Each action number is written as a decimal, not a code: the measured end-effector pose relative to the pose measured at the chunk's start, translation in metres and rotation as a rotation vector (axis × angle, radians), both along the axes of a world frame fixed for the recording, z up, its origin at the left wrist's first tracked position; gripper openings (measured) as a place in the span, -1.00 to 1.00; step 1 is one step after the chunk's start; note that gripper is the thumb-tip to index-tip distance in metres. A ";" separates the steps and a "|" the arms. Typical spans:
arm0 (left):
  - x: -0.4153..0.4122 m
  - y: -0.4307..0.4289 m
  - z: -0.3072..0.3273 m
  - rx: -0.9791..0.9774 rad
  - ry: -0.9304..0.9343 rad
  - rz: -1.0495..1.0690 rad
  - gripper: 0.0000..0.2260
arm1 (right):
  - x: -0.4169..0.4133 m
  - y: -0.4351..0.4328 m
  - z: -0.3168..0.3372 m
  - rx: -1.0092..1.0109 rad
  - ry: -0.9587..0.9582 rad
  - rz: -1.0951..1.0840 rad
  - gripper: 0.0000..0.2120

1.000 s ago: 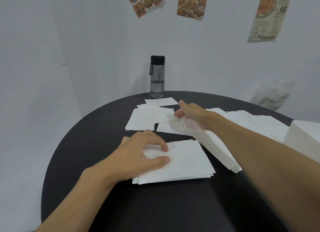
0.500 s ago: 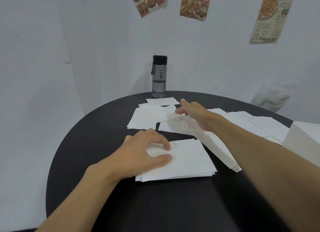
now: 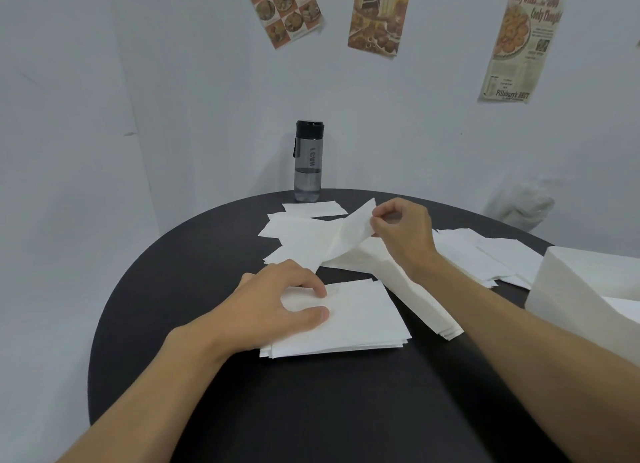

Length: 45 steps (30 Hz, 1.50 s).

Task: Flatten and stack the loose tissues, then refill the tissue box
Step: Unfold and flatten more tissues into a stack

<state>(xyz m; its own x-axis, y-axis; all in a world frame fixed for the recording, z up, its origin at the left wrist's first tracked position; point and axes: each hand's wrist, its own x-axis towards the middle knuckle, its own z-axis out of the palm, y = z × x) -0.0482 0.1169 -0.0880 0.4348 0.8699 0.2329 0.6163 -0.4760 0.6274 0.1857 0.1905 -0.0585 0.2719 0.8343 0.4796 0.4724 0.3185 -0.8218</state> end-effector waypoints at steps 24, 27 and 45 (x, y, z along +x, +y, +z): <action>0.002 -0.006 0.026 -0.235 -0.936 0.205 -0.63 | -0.009 -0.110 0.021 -0.135 0.598 0.350 -0.83; 0.001 -0.008 0.027 -0.264 -0.907 0.160 -0.66 | 0.001 -0.108 0.015 -0.215 0.494 0.282 -0.90; -0.003 0.003 0.003 -0.009 -0.259 0.161 -0.80 | 0.003 -0.111 -0.004 -0.475 -0.480 0.228 -0.93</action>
